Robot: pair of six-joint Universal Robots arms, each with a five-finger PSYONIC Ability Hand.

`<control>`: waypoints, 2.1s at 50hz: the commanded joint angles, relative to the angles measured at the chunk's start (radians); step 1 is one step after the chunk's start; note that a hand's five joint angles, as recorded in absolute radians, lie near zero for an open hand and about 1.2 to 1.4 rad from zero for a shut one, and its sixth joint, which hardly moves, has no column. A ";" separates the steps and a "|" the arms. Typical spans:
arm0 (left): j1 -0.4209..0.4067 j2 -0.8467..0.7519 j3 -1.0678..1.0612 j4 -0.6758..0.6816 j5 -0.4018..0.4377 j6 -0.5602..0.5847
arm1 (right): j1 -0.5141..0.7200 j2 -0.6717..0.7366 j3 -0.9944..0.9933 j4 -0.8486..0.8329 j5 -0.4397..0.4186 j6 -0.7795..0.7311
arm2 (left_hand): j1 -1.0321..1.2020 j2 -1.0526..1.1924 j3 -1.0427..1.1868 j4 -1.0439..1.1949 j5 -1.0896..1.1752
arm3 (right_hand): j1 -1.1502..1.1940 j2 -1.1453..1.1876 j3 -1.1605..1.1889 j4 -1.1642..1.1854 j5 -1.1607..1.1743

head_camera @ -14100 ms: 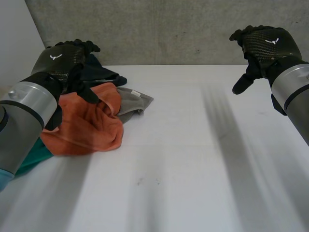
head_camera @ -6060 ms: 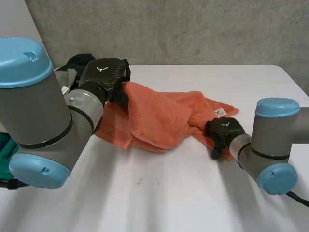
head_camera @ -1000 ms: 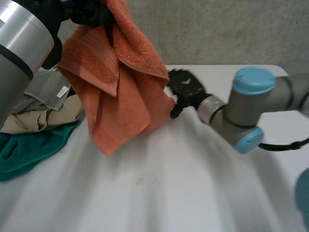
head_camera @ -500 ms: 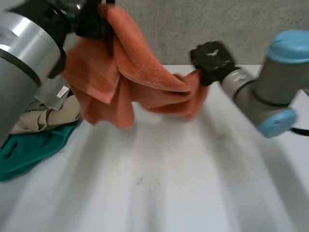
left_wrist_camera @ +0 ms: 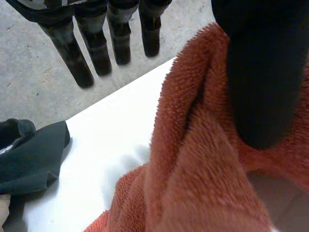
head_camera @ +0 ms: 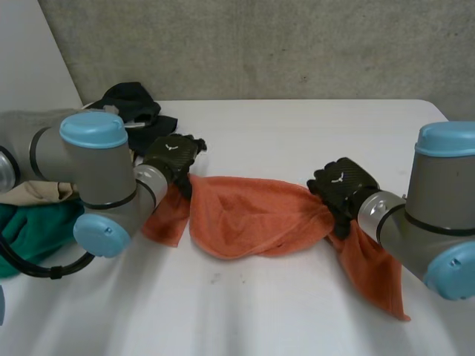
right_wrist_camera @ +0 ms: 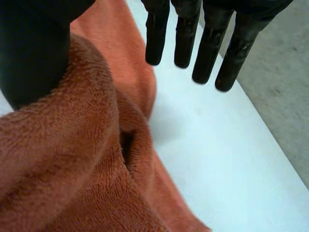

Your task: Fold the laundry.

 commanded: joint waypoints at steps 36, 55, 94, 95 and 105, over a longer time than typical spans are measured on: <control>0.021 0.257 -0.518 0.090 -0.148 0.011 | -0.273 0.172 -0.261 0.428 -0.101 0.038 | -0.037 -0.088 -0.095 -0.083 -0.085 | 0.339 0.292 0.288 0.283 0.285; 0.075 0.039 -0.318 0.197 -0.149 0.282 | -0.284 0.147 -0.249 0.348 -0.099 0.050 | -0.031 -0.083 -0.089 -0.077 -0.079 | 1.012 0.965 0.961 0.956 0.958; 0.150 0.320 -0.152 -0.245 0.052 0.077 | -0.272 -0.101 -0.125 0.190 -0.061 -0.046 | 1.061 1.009 1.002 1.014 1.013 | 1.012 0.965 0.961 0.956 0.958; 0.155 0.315 -0.154 -0.251 0.050 0.079 | -0.270 -0.098 -0.123 0.221 -0.062 -0.068 | 1.061 1.009 1.002 1.014 1.013 | 1.012 0.965 0.961 0.956 0.958; 0.159 0.095 0.029 -0.144 0.047 0.106 | -0.261 0.047 -0.233 0.009 -0.051 -0.162 | 1.061 1.009 1.002 1.014 1.013 | 1.012 0.965 0.961 0.956 0.958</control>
